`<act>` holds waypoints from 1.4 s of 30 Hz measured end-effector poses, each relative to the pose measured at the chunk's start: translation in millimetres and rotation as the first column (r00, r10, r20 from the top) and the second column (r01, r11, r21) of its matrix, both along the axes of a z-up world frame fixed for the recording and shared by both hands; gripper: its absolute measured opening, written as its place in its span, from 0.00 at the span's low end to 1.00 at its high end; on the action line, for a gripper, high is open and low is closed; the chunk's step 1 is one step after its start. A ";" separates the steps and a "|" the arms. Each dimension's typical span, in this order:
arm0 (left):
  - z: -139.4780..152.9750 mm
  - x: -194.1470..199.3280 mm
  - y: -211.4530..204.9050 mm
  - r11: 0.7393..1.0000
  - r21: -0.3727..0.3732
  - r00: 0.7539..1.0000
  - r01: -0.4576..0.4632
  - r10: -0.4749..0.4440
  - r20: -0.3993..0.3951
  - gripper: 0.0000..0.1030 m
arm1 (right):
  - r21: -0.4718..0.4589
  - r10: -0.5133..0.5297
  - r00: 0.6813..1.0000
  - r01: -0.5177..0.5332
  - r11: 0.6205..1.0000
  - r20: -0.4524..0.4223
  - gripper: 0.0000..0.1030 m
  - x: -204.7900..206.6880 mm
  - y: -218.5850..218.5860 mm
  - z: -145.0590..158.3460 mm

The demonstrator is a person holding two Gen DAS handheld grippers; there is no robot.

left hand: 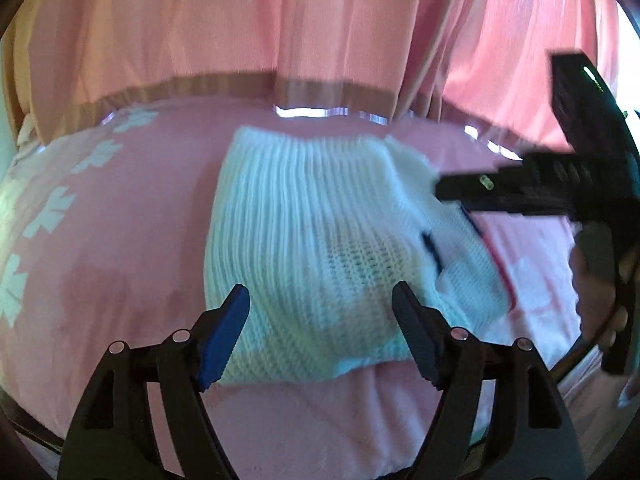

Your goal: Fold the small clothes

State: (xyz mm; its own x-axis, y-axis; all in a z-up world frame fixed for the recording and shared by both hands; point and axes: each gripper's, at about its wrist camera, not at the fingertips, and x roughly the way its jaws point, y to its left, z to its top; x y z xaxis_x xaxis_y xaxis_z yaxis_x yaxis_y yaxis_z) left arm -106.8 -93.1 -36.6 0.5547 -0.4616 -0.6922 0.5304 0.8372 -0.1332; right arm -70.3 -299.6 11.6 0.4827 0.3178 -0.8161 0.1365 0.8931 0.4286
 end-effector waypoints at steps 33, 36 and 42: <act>6.7 3.1 0.9 1.000 -0.011 0.988 0.012 -0.013 -0.151 0.73 | -0.021 -0.206 0.977 0.207 0.978 0.058 0.44 -111.0 -11.9 -0.3; -2.2 -5.7 -9.5 0.998 0.033 0.988 0.055 -0.049 -0.146 0.73 | -0.008 -0.198 0.978 0.199 0.980 0.065 0.45 -103.4 -5.0 -3.1; -6.8 14.2 -8.5 0.999 0.034 0.984 0.033 -0.026 -0.178 0.20 | 0.036 -0.262 0.953 0.259 0.965 0.153 0.12 -109.4 -10.4 17.4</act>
State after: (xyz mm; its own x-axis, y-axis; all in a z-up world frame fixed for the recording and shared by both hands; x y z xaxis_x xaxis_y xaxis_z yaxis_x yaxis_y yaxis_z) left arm -92.6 -101.6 -43.4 0.4079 -0.4481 -0.7955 0.5254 0.8278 -0.1968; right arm -179.7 -310.0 29.0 0.6705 0.1762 -0.7207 0.2942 0.8286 0.4764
